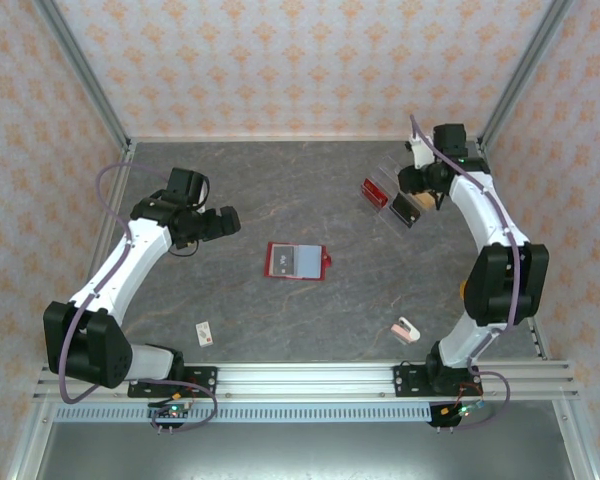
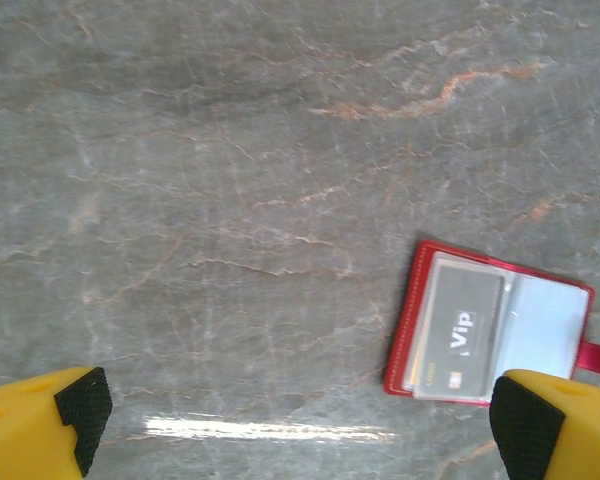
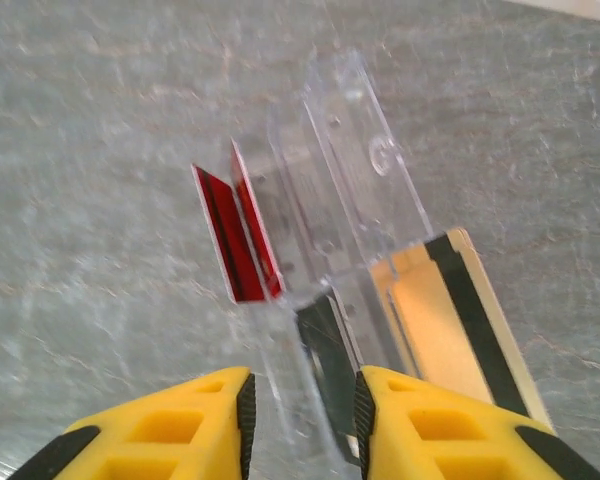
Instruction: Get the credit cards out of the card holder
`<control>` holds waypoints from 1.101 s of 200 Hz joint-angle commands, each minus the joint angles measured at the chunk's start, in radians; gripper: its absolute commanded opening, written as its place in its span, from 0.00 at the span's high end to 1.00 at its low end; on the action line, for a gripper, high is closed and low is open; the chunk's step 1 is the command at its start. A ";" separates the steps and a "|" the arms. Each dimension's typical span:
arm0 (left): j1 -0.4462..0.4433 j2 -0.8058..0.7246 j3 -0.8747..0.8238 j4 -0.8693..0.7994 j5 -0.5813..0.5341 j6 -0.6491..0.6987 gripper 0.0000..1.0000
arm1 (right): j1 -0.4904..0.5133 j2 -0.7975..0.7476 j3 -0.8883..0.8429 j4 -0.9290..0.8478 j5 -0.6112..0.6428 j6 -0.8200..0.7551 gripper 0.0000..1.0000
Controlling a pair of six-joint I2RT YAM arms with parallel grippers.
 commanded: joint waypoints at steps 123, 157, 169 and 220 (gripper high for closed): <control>-0.167 0.114 -0.158 0.285 0.161 -0.245 0.03 | 0.615 -0.028 -0.392 0.395 0.044 0.916 0.61; -0.172 0.128 -0.166 0.287 0.124 -0.300 0.05 | 0.682 0.060 -0.345 0.362 0.108 0.903 0.60; -0.171 0.122 -0.166 0.272 0.096 -0.307 0.04 | 0.705 0.103 -0.315 0.342 0.117 0.886 0.60; -0.160 0.090 -0.183 0.251 0.026 -0.343 0.05 | 0.773 0.234 -0.202 0.232 0.218 0.823 0.61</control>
